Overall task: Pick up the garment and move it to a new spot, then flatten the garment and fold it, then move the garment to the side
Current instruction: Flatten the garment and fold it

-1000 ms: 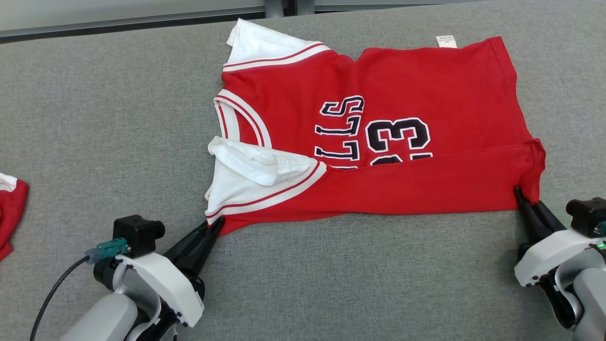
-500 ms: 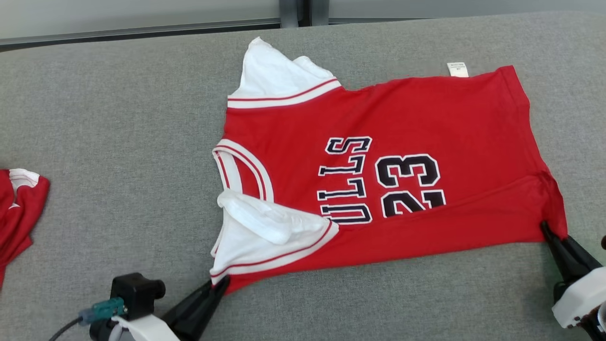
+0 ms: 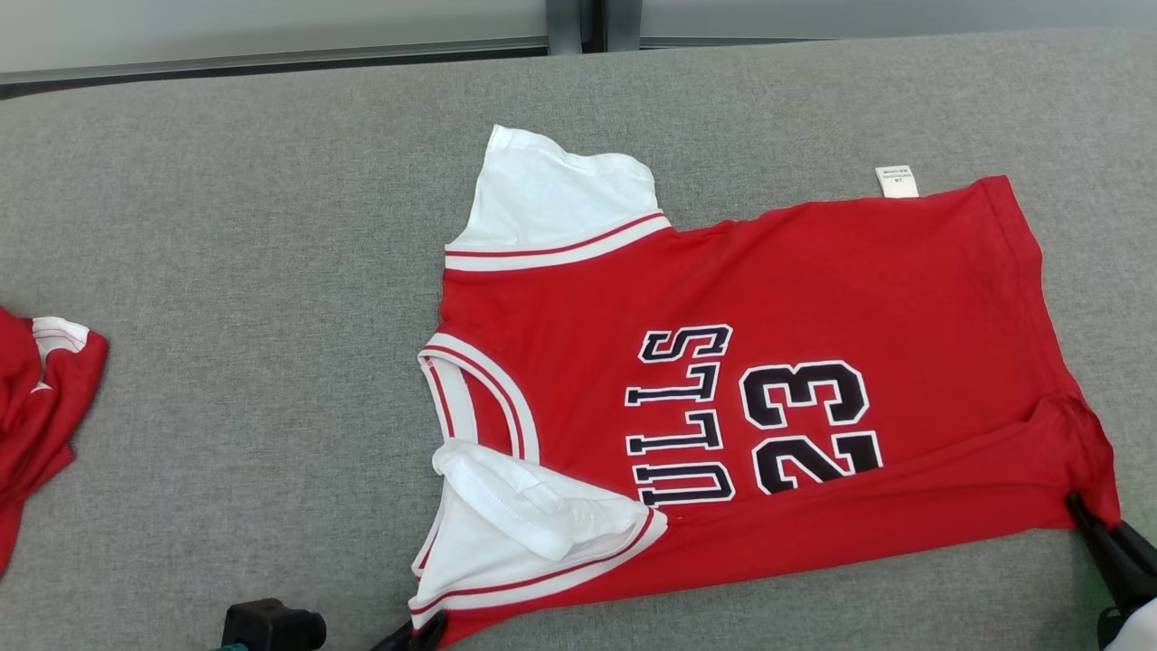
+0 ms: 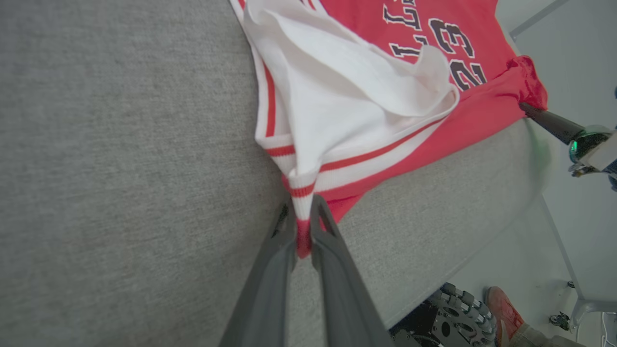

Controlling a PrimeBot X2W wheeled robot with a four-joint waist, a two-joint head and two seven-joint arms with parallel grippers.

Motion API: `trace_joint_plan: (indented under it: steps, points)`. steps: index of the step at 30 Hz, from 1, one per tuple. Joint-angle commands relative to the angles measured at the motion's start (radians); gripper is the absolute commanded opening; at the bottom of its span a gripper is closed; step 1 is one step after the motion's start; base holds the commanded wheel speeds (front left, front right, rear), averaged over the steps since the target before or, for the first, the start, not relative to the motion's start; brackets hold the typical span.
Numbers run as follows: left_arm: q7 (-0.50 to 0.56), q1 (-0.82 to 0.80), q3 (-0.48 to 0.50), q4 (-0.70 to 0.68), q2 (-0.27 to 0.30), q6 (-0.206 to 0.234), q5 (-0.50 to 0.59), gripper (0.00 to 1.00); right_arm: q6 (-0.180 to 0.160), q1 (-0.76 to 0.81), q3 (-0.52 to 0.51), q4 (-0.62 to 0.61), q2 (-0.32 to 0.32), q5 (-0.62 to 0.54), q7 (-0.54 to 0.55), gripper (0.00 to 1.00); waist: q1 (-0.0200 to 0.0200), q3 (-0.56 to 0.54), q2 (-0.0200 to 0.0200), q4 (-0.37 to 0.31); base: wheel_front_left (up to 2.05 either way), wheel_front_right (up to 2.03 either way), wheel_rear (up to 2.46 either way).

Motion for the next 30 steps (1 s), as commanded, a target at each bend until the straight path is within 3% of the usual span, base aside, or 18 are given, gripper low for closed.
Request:
trace_joint_plan:
  steps: [1,2,5,10,14,18,22,27,30]
  points:
    - [-0.003,0.002,0.010,0.014,0.008,0.013,-0.002,0.34,-0.004,0.036,-0.002,0.017,0.001,-0.004,0.022,0.45,0.0000,-0.003,0.0000,0.000,0.00,0.00,0.00]
    - [-0.003,0.000,0.011,0.017,0.004,0.020,-0.002,1.00,-0.004,0.040,-0.010,0.009,0.007,-0.006,0.018,1.00,0.0000,-0.006,0.0000,0.000,0.00,0.00,0.00]
    - [0.008,0.003,0.010,0.014,0.000,0.033,-0.009,1.00,-0.003,0.048,-0.049,-0.031,0.015,0.001,-0.006,1.00,0.0000,-0.012,0.0000,-0.002,0.00,0.00,0.00]
    - [0.064,0.003,0.029,-0.025,0.060,0.059,-0.022,1.00,-0.003,0.070,-0.145,-0.076,-0.005,-0.044,-0.033,1.00,0.0000,-0.011,0.0000,-0.008,0.00,0.00,0.00]
    - [0.051,-0.107,0.099,-0.058,0.109,0.073,0.026,1.00,-0.003,0.060,-0.220,-0.133,0.023,-0.123,-0.046,1.00,0.0000,-0.004,0.0000,-0.011,0.00,0.00,0.00]
    - [0.050,-0.297,0.168,-0.059,0.092,0.053,0.043,1.00,-0.003,0.023,-0.260,-0.217,0.071,-0.212,-0.052,1.00,0.0000,0.020,0.0000,-0.015,0.00,0.00,0.00]
    - [0.119,-0.534,0.170,0.035,0.036,-0.007,0.025,1.00,-0.003,-0.020,-0.263,-0.280,0.115,-0.273,-0.052,1.00,0.0000,0.058,0.0000,-0.029,0.00,0.00,0.00]
    - [0.338,-0.844,0.127,0.252,-0.019,-0.130,-0.048,1.00,-0.003,-0.080,-0.238,-0.303,0.143,-0.314,-0.053,1.00,0.0000,0.126,0.0000,-0.070,0.00,0.00,0.00]
    - [0.459,-1.003,0.095,0.398,-0.046,-0.167,-0.056,1.00,-0.003,-0.115,-0.218,-0.305,0.161,-0.328,-0.053,1.00,0.0000,0.165,0.0000,-0.102,0.00,0.00,0.00]
